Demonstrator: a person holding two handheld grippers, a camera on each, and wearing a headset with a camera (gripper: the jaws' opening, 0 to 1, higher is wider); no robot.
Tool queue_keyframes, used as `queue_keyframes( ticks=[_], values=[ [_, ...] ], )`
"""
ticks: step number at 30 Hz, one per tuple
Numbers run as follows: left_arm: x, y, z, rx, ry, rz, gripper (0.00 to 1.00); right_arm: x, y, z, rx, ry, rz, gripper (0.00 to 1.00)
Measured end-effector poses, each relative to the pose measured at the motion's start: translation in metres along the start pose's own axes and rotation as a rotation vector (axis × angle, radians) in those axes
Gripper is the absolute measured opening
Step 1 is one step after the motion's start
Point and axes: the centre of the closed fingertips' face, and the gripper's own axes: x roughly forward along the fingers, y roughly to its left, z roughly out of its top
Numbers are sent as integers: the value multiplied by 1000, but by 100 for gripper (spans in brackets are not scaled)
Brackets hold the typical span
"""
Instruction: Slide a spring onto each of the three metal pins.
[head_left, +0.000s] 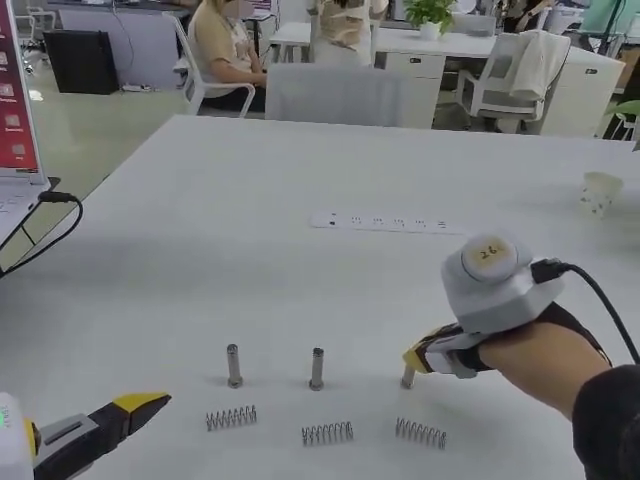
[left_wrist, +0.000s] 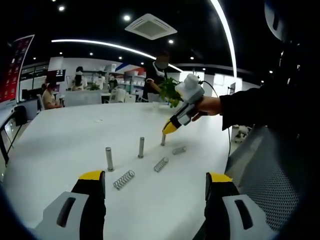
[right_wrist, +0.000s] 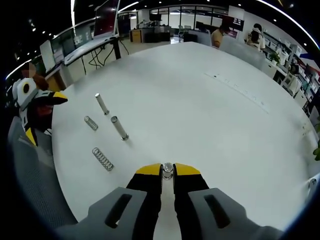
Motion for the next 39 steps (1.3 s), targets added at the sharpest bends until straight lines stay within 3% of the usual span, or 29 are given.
queue_keyframes(
  ticks=[23,39],
  values=[
    [0,1,-1,-4,-1,5,79,2,4,4,-12,-18,14,8],
    [0,2,-2,-4,2,6,79,3,7,5,-18,-29,27,17]
  ],
)
